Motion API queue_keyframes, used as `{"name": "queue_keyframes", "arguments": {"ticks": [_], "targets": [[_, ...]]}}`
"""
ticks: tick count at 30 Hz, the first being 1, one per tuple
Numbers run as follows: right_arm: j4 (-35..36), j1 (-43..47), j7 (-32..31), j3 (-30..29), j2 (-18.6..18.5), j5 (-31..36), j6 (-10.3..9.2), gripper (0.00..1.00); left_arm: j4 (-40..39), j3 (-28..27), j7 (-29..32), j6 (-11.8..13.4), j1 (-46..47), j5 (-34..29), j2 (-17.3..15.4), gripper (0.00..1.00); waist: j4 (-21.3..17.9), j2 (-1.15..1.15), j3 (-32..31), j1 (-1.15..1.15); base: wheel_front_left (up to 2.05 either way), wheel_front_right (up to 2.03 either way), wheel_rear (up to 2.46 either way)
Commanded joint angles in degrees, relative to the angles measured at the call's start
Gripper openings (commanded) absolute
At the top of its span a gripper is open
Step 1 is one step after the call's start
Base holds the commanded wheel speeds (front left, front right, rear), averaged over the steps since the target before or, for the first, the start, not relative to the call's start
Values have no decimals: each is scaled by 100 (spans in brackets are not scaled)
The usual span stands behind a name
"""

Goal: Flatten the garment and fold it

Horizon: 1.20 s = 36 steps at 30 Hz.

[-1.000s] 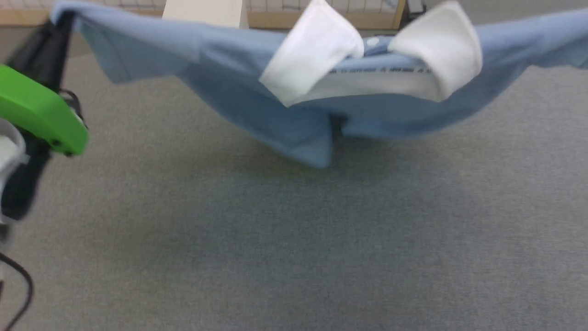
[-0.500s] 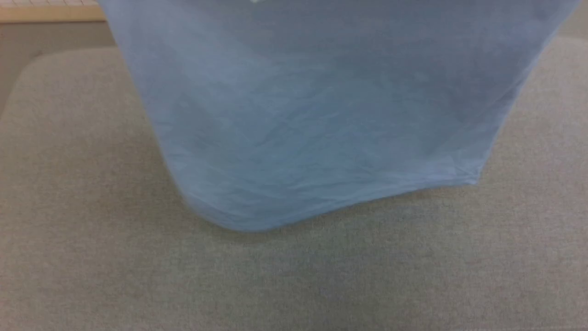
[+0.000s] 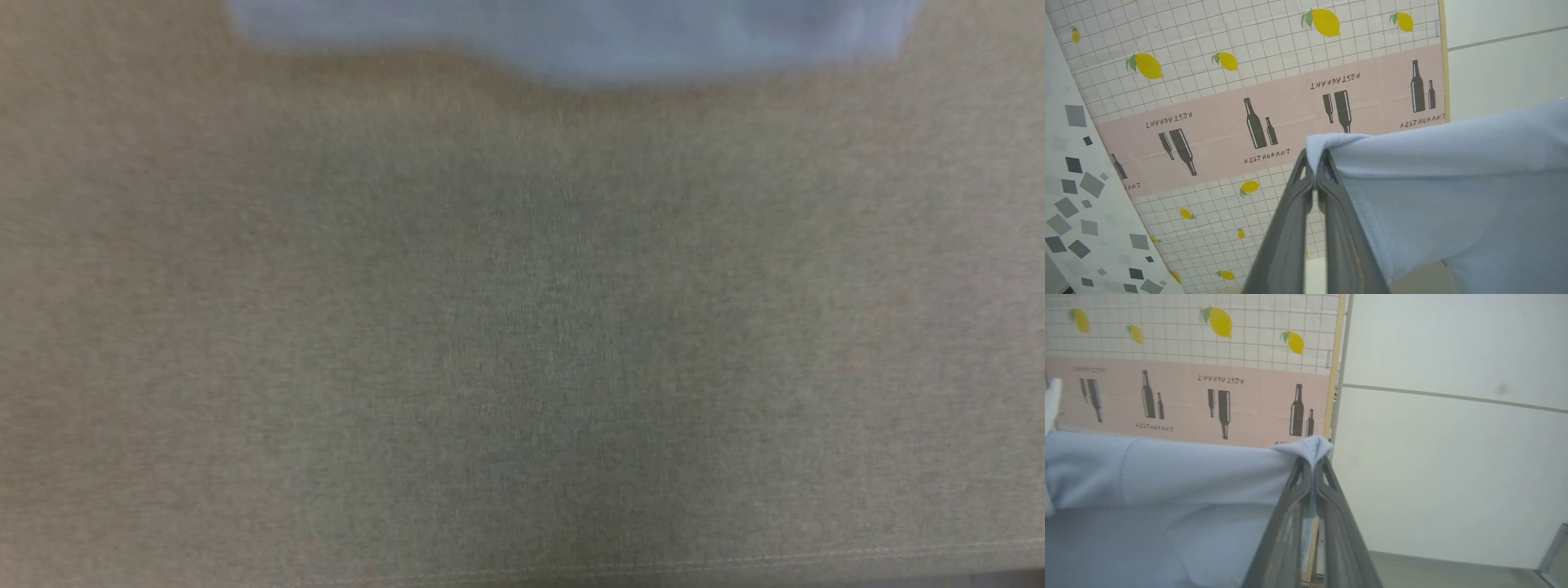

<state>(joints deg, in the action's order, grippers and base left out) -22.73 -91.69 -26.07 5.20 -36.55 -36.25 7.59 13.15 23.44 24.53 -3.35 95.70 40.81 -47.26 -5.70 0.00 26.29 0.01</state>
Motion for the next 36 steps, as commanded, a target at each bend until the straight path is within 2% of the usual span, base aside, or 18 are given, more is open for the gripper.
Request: {"name": "queue_keyframes", "arguments": {"ticks": [1,9,13,17,21,27,36], "targets": [[-275,-324,225,77,5,67,-10,0,344,69,-118,-80,427,-182,118,0,-78,0,940,-1,0,0,0],[-1596,-1616,1316,479,221,219,-10,0,2055,414,-947,-343,2100,-679,666,0,-49,0,1470,-1,0,0,0],[-2019,-1935,1644,709,322,181,-10,0,2577,604,-1297,-390,2475,-748,822,0,-11,0,1640,-1,0,0,0],[-2286,-1892,1811,1020,401,19,-10,0,2961,827,-1506,-408,2437,-664,929,0,31,0,1720,-1,0,0,0],[-2383,-1472,1949,1370,411,-152,-10,0,3128,1075,-1711,-412,1983,-460,976,0,74,0,1679,-1,0,0,0],[-2486,-327,2043,1759,456,-519,-10,0,3306,1125,-1980,-404,623,-30,973,0,137,0,1339,-1,0,0,0],[-2309,1536,1988,2200,164,-868,-10,0,2685,1389,-2025,-114,-1849,284,806,0,227,0,641,-1,0,0,0]]}}
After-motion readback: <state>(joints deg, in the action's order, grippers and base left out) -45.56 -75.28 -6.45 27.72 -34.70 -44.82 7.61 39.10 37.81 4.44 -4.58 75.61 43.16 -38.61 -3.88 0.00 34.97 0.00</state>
